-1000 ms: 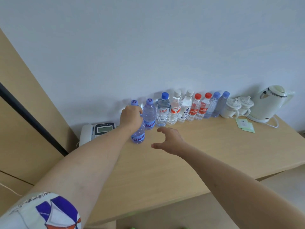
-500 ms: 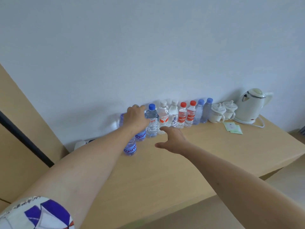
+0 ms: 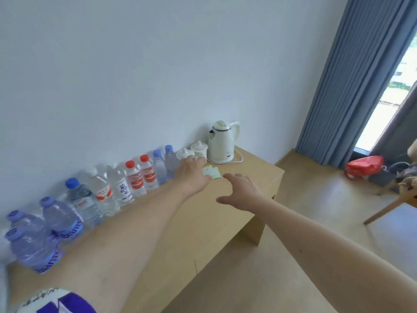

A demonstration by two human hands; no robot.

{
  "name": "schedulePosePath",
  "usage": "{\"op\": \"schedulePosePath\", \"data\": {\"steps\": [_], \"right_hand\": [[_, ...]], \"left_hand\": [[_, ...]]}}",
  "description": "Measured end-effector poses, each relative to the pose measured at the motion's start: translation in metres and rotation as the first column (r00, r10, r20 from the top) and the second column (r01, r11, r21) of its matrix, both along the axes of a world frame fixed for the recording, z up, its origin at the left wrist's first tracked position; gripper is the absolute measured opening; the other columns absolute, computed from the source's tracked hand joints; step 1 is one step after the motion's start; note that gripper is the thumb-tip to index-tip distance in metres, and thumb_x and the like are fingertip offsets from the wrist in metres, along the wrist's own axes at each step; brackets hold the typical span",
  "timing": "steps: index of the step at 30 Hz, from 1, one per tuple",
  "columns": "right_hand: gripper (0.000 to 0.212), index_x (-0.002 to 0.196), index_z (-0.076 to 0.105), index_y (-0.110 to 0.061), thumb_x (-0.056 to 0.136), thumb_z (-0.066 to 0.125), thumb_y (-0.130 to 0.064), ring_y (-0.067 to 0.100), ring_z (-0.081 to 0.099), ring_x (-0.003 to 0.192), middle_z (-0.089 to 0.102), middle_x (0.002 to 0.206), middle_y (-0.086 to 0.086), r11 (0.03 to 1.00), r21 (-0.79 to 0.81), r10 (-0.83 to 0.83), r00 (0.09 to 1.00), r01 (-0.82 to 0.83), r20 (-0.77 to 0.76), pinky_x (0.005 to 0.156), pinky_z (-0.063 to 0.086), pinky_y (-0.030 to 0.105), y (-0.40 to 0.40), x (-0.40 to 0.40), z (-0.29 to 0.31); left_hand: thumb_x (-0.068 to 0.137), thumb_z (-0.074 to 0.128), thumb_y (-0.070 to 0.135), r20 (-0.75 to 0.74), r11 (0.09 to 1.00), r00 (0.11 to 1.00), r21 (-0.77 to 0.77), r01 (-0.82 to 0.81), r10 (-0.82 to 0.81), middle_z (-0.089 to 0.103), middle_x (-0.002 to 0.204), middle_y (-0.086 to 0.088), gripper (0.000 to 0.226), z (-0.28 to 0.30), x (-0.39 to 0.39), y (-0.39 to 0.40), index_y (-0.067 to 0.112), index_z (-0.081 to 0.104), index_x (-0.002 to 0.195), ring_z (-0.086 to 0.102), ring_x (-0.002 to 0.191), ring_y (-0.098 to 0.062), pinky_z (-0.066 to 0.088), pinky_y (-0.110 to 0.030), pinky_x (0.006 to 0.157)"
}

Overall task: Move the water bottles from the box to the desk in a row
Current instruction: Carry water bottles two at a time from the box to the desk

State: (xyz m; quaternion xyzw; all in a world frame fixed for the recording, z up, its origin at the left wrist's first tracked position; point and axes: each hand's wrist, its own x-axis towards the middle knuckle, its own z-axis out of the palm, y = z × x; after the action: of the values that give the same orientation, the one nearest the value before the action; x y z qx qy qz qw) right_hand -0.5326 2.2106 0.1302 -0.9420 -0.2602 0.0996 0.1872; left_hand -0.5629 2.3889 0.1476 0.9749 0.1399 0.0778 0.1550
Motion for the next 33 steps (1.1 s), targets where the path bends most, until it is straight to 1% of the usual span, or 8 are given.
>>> {"op": "schedulePosePath", "data": {"steps": [4,8,11,14,17,21,28,33], "right_hand": [[0.093,0.156,0.031,-0.026,0.081,0.075,-0.058,0.031,0.04,0.137,0.049,0.146,0.006,0.979,-0.051,-0.196,0.98,0.196,-0.013,0.103,0.043,0.045,-0.113,0.029,-0.001],[0.09,0.154,0.034,-0.026,0.08,0.075,-0.058,0.034,0.038,0.139,0.045,0.151,0.008,0.909,-0.045,-0.416,0.909,0.415,-0.023,0.107,0.04,0.048,-0.223,0.04,-0.002],[0.09,0.154,0.034,-0.026,0.081,0.075,-0.057,0.034,0.037,0.14,0.044,0.152,0.007,0.823,-0.05,-0.568,0.822,0.566,-0.046,0.109,0.039,0.047,-0.3,0.039,-0.007],[0.09,0.156,0.031,-0.027,0.083,0.074,-0.055,0.032,0.033,0.143,0.041,0.155,0.006,0.711,-0.059,-0.703,0.708,0.701,-0.071,0.11,0.037,0.047,-0.366,0.032,-0.017],[0.087,0.157,0.03,-0.028,0.086,0.073,-0.054,0.03,0.032,0.144,0.039,0.157,0.005,0.586,-0.064,-0.809,0.581,0.808,-0.086,0.112,0.036,0.047,-0.424,0.03,-0.027],[0.087,0.157,0.029,-0.029,0.086,0.073,-0.053,0.029,0.032,0.145,0.037,0.158,0.004,0.45,-0.091,-0.892,0.442,0.888,-0.099,0.116,0.035,0.047,-0.494,0.042,-0.034],[0.088,0.158,0.026,-0.032,0.086,0.07,-0.057,0.029,0.033,0.144,0.037,0.158,0.001,0.216,-0.155,-0.976,0.208,0.964,-0.065,0.11,0.035,0.046,-0.622,0.094,-0.02],[0.088,0.158,0.026,-0.033,0.085,0.068,-0.058,0.028,0.032,0.144,0.036,0.159,0.001,0.06,-0.159,-0.997,0.051,0.985,-0.061,0.109,0.035,0.045,-0.7,0.127,-0.015]], "left_hand": [[0.086,0.071,0.045,-0.03,0.983,0.982,-0.008,0.186,-0.186,0.052,0.143,-0.009,0.061,-0.013,0.06,-0.11,0.023,0.053,0.141,0.045,0.135,-0.031,0.045,-0.043,0.105],[0.084,0.07,0.05,-0.102,0.925,0.922,0.022,0.379,-0.375,0.05,0.146,-0.006,0.066,-0.017,0.108,-0.218,0.026,0.052,0.143,0.044,0.137,-0.031,0.043,-0.043,0.109],[0.086,0.068,0.051,-0.122,0.853,0.848,0.017,0.521,-0.515,0.049,0.147,-0.008,0.069,-0.022,0.134,-0.299,0.025,0.049,0.146,0.042,0.137,-0.031,0.042,-0.041,0.109],[0.088,0.067,0.05,-0.151,0.751,0.743,0.005,0.66,-0.652,0.046,0.149,-0.008,0.068,-0.029,0.152,-0.379,0.023,0.047,0.148,0.04,0.139,-0.03,0.039,-0.041,0.112],[0.088,0.067,0.047,-0.159,0.64,0.632,0.0,0.769,-0.759,0.048,0.147,-0.006,0.066,-0.035,0.169,-0.457,0.023,0.048,0.147,0.042,0.137,-0.029,0.041,-0.041,0.111],[0.086,0.063,0.035,-0.166,0.49,0.472,-0.095,0.866,-0.866,0.046,0.15,-0.003,0.065,-0.044,0.193,-0.552,0.027,0.047,0.149,0.04,0.138,-0.027,0.039,-0.043,0.113],[0.088,0.066,0.04,-0.113,0.217,0.206,-0.104,0.971,-0.972,0.039,0.158,-0.004,0.068,-0.034,0.266,-0.713,0.03,0.042,0.151,0.031,0.147,-0.026,0.034,-0.047,0.116],[0.088,0.068,0.041,-0.136,0.109,0.093,-0.118,0.987,-0.986,0.039,0.158,-0.004,0.069,-0.026,0.317,-0.811,0.03,0.041,0.151,0.032,0.146,-0.028,0.036,-0.048,0.114]]}}
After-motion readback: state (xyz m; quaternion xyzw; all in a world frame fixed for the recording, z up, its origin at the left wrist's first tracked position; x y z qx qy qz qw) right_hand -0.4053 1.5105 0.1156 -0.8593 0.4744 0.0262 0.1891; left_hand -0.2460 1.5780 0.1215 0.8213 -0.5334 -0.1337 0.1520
